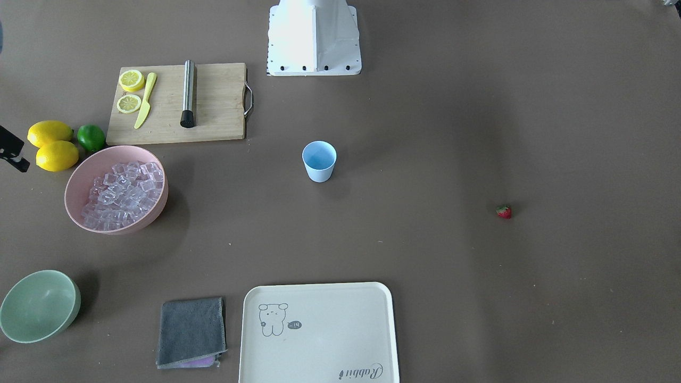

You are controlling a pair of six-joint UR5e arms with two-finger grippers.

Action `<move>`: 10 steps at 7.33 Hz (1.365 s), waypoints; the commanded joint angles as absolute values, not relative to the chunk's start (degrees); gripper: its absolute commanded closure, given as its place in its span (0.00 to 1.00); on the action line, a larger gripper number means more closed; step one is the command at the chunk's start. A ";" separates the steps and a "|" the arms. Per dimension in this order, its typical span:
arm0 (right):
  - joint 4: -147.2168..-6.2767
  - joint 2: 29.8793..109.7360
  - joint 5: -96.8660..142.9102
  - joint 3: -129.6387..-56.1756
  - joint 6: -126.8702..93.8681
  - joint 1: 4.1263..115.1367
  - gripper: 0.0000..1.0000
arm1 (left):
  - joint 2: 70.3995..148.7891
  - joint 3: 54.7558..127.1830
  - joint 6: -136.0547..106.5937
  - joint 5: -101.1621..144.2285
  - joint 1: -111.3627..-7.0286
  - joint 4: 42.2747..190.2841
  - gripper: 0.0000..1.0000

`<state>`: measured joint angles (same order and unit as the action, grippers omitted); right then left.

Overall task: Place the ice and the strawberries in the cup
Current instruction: 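Move the right gripper over the pink bowl and lower it into the ice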

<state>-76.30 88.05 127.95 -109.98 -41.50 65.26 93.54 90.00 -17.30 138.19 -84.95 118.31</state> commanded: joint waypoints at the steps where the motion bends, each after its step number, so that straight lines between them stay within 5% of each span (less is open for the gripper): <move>1: -76.29 84.30 119.22 -110.84 -54.02 53.75 0.00 | 93.78 90.18 -26.80 138.25 -82.80 119.87 0.02; 6: -76.38 84.64 112.76 -108.72 -55.02 47.29 0.06 | 93.34 90.09 -26.81 138.34 -82.62 120.94 0.02; 10: -76.29 84.11 111.98 -107.84 -56.25 45.79 0.39 | 93.17 89.91 -26.81 138.34 -82.53 122.16 0.02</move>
<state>-76.29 84.18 112.44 -108.11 -56.18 46.29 93.28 90.03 -26.75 138.34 -82.59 121.37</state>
